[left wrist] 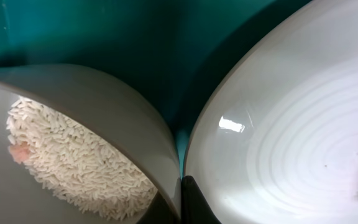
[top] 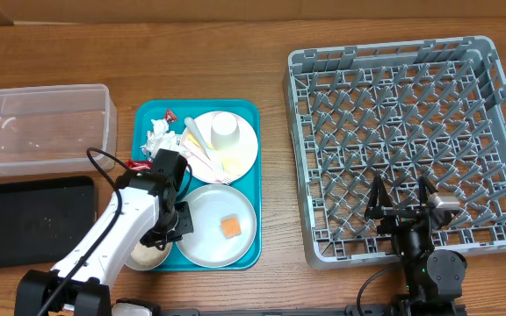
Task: Sort waste into correct bins and load items into the dishwasher rack
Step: 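Lift the rice bowl with the left gripper and carry it left, then tip the bowl with the left gripper to pour rice onto black tray, then set the empty bowl down on the teal tray with the left gripper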
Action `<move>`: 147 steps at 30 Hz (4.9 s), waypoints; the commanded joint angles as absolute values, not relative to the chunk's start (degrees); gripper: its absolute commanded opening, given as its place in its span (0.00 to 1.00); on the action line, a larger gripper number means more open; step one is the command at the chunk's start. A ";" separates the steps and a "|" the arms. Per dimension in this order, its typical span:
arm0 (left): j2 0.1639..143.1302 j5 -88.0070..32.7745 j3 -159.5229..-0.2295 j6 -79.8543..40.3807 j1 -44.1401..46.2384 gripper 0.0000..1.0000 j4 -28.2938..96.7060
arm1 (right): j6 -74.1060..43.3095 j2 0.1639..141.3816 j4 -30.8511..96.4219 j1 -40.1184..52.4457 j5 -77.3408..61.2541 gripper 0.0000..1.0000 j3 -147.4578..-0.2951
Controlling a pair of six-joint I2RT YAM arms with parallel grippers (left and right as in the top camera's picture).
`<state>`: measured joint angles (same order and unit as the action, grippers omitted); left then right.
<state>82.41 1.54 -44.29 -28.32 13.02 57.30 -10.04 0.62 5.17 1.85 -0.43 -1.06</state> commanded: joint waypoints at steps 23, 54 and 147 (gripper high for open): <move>82.13 -2.09 -74.37 -18.83 -7.18 0.04 74.52 | -9.58 0.16 4.82 1.54 -0.08 1.00 -0.47; 82.08 -51.83 -67.20 -2.31 -53.04 0.04 58.15 | -9.58 0.16 4.82 1.54 -0.08 1.00 -0.47; 66.83 -74.04 -47.35 -0.89 -67.44 0.04 41.17 | -9.58 0.16 4.82 1.54 -0.08 1.00 -0.47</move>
